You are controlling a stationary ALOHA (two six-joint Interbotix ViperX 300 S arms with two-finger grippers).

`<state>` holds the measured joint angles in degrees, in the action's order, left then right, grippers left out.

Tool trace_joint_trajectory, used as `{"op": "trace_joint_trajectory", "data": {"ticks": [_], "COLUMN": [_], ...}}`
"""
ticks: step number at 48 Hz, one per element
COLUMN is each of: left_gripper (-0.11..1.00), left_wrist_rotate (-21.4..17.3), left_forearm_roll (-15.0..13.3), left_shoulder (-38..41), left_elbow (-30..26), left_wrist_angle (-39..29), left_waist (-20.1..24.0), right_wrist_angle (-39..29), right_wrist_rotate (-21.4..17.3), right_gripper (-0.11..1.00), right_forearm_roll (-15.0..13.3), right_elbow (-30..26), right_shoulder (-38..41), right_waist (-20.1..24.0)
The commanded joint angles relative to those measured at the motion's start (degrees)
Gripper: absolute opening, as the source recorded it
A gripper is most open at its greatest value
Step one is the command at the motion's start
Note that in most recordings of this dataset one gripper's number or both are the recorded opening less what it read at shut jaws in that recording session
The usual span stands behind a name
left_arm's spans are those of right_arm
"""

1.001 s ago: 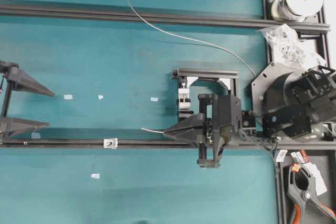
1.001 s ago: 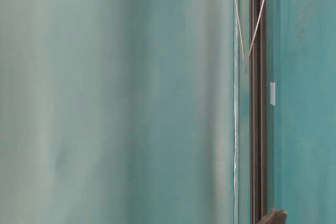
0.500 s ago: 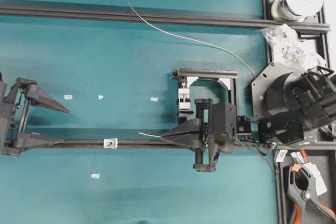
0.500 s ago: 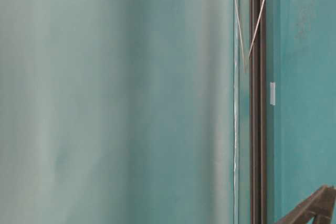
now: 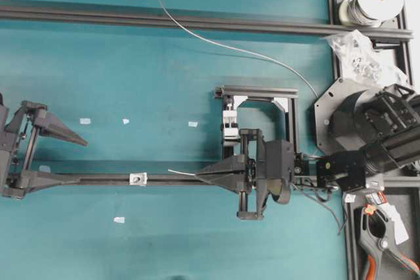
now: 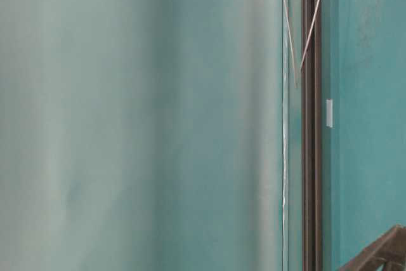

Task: Insert the wire through the hole in the metal fitting.
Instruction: 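Align the wire tip with the hole in the white bracket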

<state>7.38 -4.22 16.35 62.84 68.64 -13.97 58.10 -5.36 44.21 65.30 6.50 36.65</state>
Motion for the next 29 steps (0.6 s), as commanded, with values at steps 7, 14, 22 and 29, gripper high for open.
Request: {"op": "trace_joint_trajectory", "data": {"ticks": [7, 14, 22, 29], "left_gripper": [0.78, 0.79, 0.78, 0.78], "left_wrist_rotate": [0.1, 0.1, 0.1, 0.1], "left_forearm_roll": [-0.1, -0.1, -0.1, -0.1], "left_shoulder": [-0.6, -0.7, -0.7, -0.8], "left_elbow": [-0.4, -0.7, -0.7, -0.7], "left_wrist_angle": [0.6, 0.5, 0.4, 0.2], "left_waist": [-0.4, -0.4, -0.4, -0.4], "right_wrist_angle": [-0.5, -1.8, -4.1, -5.2], "right_wrist_rotate": [-0.2, 0.0, 0.4, 0.5], "right_gripper": [0.00, 0.00, 0.00, 0.00], "right_forearm_roll": [0.0, 0.0, 0.0, 0.0], "right_elbow": [-1.2, -1.9, -2.7, -2.9], "right_shoulder": [-0.2, -0.1, -0.1, -0.2], "right_waist": [0.4, 0.4, 0.4, -0.2]}}
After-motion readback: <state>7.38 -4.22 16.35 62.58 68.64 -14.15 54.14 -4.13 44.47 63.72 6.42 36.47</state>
